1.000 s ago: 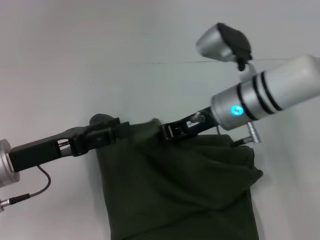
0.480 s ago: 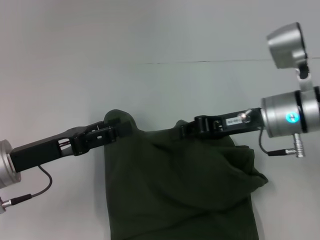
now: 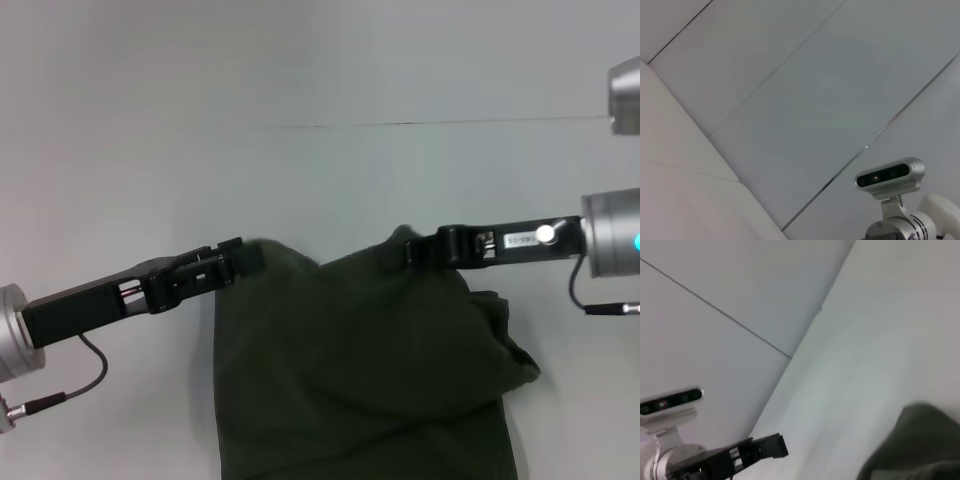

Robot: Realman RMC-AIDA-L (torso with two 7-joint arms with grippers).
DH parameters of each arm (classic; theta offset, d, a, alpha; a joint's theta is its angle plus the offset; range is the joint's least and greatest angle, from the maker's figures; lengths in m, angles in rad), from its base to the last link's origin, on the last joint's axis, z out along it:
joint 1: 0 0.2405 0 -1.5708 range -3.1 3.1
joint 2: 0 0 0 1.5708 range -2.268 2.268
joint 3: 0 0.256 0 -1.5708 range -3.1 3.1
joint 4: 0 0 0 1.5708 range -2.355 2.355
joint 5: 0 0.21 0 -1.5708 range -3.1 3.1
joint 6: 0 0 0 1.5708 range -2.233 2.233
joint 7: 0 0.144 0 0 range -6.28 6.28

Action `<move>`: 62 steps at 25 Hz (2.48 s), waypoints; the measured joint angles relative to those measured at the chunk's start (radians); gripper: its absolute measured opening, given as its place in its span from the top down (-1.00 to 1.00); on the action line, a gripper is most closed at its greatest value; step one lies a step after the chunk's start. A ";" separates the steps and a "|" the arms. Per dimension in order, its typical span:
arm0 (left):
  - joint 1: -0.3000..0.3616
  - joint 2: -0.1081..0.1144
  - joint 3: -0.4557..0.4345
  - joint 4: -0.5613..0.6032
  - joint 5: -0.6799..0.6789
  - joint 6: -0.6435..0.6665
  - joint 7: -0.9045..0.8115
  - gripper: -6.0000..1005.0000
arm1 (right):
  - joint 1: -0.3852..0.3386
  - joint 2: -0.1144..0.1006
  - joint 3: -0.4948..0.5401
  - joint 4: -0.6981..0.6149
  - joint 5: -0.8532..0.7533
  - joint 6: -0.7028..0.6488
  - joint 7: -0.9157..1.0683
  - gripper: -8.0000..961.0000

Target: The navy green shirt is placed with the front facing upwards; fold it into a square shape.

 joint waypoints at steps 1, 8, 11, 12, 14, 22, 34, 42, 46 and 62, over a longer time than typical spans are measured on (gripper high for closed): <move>-0.001 0.000 -0.001 -0.002 0.000 0.000 0.000 -0.80 | -0.007 0.000 0.003 -0.011 0.004 -0.005 -0.003 0.94; -0.006 0.001 -0.002 -0.006 0.000 -0.005 -0.001 -0.80 | -0.055 -0.003 0.008 -0.064 0.017 -0.054 -0.047 0.94; -0.011 0.001 -0.002 -0.007 0.000 -0.007 -0.003 -0.80 | -0.070 -0.003 0.002 -0.048 0.001 -0.048 -0.064 0.94; -0.012 0.001 -0.002 -0.007 0.000 -0.007 -0.004 -0.80 | -0.073 -0.003 0.001 -0.039 -0.011 -0.044 -0.070 0.94; -0.014 0.001 0.000 -0.007 0.000 -0.010 -0.010 -0.80 | -0.079 -0.001 0.002 -0.019 -0.033 -0.036 -0.079 0.94; -0.017 0.001 0.004 -0.007 0.001 -0.020 -0.016 -0.80 | -0.110 -0.004 0.000 0.005 -0.056 -0.022 -0.086 0.93; -0.027 0.000 0.002 -0.022 0.000 -0.021 -0.019 -0.79 | -0.146 -0.020 0.002 0.002 -0.067 -0.070 -0.100 0.93; -0.033 -0.001 0.004 -0.030 0.000 -0.022 -0.019 -0.79 | -0.158 -0.021 0.014 0.027 -0.072 -0.069 -0.133 0.92; -0.034 -0.001 0.005 -0.032 0.000 -0.023 -0.019 -0.79 | -0.149 -0.036 0.020 0.054 -0.069 -0.088 -0.134 0.88; -0.034 0.011 -0.058 -0.021 0.005 -0.085 -0.024 -0.79 | -0.089 -0.114 0.159 0.225 -0.067 -0.022 0.001 -0.18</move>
